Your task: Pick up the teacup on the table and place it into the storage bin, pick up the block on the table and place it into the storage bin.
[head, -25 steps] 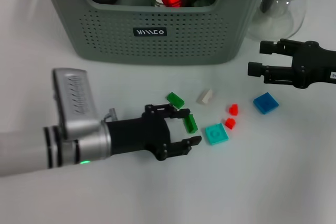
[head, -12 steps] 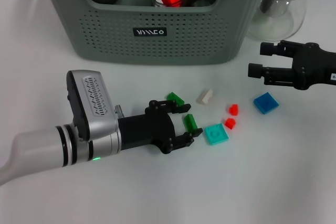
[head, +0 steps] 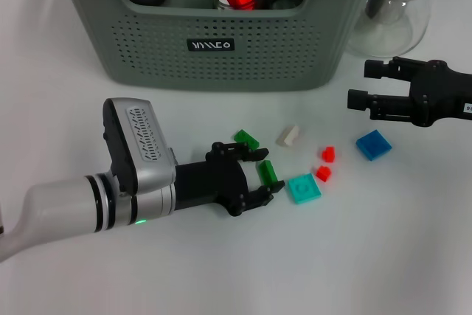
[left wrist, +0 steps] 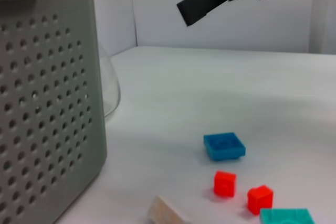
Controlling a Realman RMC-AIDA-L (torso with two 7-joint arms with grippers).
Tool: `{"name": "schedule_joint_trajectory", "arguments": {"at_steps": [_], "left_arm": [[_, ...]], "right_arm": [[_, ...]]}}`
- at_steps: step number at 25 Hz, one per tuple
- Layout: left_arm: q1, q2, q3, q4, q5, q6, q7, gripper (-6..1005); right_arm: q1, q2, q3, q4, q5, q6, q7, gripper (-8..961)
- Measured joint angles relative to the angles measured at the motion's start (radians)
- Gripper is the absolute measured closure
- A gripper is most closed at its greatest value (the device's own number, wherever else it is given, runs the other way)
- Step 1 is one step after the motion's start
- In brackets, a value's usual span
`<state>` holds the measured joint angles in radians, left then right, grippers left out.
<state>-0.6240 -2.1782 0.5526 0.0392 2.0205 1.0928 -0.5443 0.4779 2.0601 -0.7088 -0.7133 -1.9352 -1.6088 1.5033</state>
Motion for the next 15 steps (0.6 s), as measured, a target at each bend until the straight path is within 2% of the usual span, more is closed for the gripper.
{"name": "schedule_joint_trajectory", "arguments": {"at_steps": [9,13,15], "left_arm": [[-0.009,0.002,-0.002,-0.011,-0.010,-0.005,-0.009,536],[0.027,0.012,0.015,0.075,-0.001,0.157,-0.128,568],[0.076,0.014,0.032,0.201,-0.001,0.322,-0.247,585]], "right_arm": [[-0.001,0.000,0.000,0.000,-0.001,0.003,0.000,97],[-0.001,-0.001,0.003,0.000,-0.001,0.002,0.000,96],[0.000,-0.001,0.003,0.000,-0.001,0.002,0.000,96]]}}
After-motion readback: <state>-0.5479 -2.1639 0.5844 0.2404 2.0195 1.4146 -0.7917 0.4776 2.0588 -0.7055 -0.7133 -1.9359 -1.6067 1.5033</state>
